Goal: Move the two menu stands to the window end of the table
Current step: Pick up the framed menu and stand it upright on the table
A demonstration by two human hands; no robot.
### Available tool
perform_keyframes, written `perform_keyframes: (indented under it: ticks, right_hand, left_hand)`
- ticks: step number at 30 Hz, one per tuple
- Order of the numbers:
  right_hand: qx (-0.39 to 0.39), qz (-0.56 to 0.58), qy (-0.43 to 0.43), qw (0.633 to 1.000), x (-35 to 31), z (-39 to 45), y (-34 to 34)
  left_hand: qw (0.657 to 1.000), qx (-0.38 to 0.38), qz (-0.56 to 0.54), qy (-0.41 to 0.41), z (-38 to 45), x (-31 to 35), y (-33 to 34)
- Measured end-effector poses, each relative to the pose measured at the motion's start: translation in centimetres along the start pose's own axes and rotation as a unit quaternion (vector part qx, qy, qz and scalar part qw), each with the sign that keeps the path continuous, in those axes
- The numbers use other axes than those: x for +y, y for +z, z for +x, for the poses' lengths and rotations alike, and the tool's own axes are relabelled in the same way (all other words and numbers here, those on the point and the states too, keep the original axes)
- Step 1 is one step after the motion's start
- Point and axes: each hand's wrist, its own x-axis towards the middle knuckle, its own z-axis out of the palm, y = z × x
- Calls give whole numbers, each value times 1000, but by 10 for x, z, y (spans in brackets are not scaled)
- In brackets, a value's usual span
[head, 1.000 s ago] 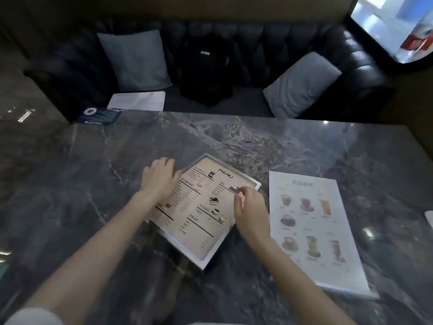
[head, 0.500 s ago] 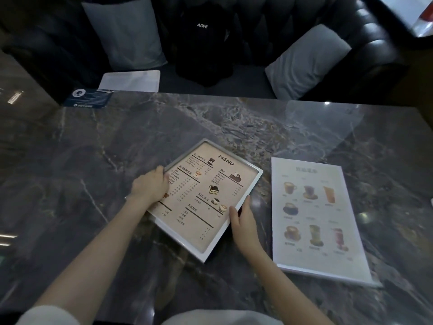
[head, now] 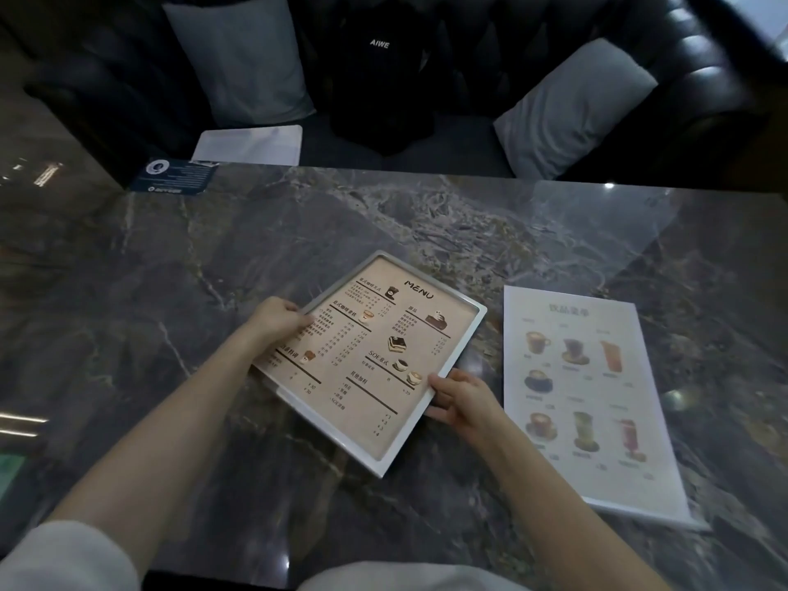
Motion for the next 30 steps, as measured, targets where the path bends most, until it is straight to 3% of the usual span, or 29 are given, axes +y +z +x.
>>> perform_keyframes:
  ticks: [7, 16, 30]
  right_hand:
    - [-18, -64, -84, 994, -28, -9, 4]
    - [-13, -155, -200, 967, -74, -34, 19]
    - [-60, -176, -321, 929, -53, -42, 5]
  left_hand:
    - [995, 4, -95, -7, -6, 5, -10]
    - [967, 11, -250, 53, -15, 15, -9]
    - [945, 27, -296, 133, -14, 2, 9]
